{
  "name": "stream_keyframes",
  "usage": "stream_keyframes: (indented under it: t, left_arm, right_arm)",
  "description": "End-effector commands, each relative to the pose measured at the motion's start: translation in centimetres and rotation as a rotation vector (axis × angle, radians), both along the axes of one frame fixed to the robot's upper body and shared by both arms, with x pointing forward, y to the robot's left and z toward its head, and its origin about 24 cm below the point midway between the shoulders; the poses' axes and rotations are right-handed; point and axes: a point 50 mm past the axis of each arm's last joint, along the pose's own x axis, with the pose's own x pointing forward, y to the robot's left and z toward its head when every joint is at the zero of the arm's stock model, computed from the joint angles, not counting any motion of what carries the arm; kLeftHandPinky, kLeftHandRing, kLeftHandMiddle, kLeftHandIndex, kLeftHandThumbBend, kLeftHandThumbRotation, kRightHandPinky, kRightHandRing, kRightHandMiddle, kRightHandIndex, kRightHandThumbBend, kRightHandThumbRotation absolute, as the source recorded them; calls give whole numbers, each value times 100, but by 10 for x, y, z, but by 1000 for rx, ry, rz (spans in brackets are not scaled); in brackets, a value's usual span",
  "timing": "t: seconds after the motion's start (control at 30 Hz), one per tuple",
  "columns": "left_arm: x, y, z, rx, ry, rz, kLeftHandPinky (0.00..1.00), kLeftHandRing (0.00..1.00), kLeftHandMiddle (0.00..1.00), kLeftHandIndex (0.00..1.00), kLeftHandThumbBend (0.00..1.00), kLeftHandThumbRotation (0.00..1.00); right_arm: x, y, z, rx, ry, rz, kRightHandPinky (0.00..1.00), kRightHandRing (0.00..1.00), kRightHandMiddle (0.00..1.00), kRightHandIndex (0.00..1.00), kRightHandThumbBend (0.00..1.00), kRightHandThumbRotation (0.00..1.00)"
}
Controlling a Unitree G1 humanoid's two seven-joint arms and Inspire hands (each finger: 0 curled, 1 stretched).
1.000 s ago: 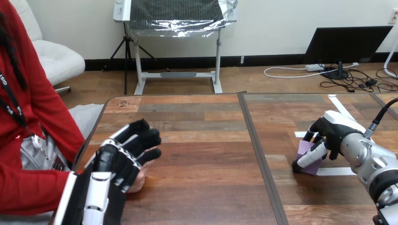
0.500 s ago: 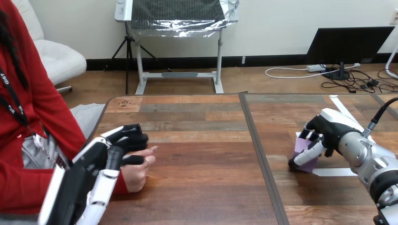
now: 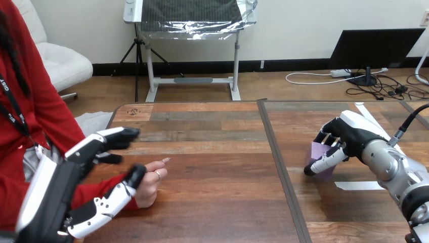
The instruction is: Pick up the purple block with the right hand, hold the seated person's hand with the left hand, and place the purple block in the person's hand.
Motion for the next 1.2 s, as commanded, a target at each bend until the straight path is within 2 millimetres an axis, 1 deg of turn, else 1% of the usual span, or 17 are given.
stream_keyframes:
  t: [0.0,0.07,0.2,0.3,0.5,0.83,1.17]
  left_arm:
    - [10,1,20,120,-90,14,70,79,80,76,91,30]
    - [11,1,22,160,-90,25,68,79,81,77,96,28]
    - [16,3,25,288,-103,57,65,78,81,78,98,26]
    - [19,3,26,374,-111,78,62,76,80,77,99,27]
    - [26,4,24,487,-113,87,59,73,78,77,100,29]
    - [40,8,17,623,-96,73,61,73,78,76,100,25]
    - [54,13,9,696,-44,41,64,74,77,77,100,21]
  right_arm:
    - [10,-4,25,17,-122,5,46,49,53,52,82,0]
    - [10,-4,26,22,-128,7,46,49,53,52,82,0]
    - [9,-5,27,29,-160,22,46,48,52,51,83,0]
    - [8,-6,28,45,-178,31,45,47,51,51,84,0]
    - [6,-7,29,60,-199,43,44,47,51,50,84,0]
    - [4,-8,29,86,-219,50,43,46,50,50,84,0]
    - [3,-9,31,96,-246,62,42,45,50,50,85,0]
